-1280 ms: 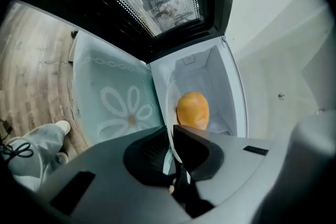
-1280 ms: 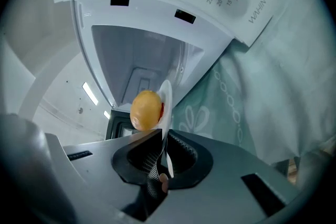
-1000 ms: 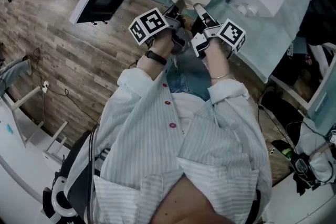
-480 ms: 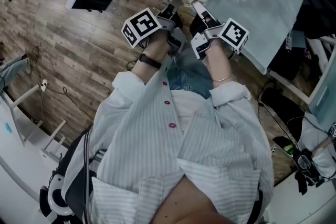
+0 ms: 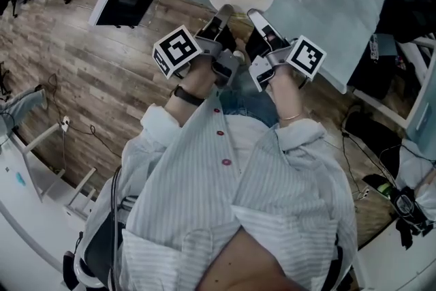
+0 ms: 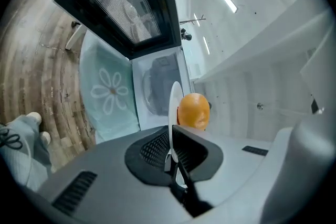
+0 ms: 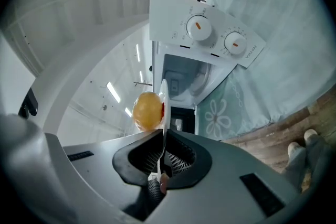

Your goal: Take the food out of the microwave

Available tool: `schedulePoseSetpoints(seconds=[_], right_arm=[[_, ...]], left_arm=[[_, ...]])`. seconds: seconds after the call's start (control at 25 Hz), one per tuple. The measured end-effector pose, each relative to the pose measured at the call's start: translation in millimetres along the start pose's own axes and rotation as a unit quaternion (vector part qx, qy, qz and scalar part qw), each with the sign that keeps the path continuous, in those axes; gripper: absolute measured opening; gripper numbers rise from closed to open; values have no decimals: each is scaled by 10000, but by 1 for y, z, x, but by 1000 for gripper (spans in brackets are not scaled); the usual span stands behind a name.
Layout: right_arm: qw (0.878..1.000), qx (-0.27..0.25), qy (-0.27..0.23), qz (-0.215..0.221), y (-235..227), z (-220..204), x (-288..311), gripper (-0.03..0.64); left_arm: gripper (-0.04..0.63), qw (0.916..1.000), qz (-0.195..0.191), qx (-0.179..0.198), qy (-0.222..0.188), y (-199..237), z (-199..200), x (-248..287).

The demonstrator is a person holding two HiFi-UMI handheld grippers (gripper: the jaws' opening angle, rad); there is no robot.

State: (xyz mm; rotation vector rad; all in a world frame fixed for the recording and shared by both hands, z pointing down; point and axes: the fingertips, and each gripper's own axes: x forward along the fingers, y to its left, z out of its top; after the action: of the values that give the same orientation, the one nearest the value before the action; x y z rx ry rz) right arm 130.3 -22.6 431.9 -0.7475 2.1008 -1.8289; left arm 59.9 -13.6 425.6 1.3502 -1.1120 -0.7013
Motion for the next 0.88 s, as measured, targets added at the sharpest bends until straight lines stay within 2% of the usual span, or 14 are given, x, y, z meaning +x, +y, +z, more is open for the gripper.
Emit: schedulePoseSetpoints(seconds=[0.28, 0.88], right_arm=[[9994, -121, -285, 146, 18, 11, -2, 43], [9983, -163, -522, 218, 20, 20, -3, 43]], left_arm=[[20, 9994, -227, 56, 251, -22, 4, 6], [20, 9981, -428, 65, 436, -27, 4, 16]])
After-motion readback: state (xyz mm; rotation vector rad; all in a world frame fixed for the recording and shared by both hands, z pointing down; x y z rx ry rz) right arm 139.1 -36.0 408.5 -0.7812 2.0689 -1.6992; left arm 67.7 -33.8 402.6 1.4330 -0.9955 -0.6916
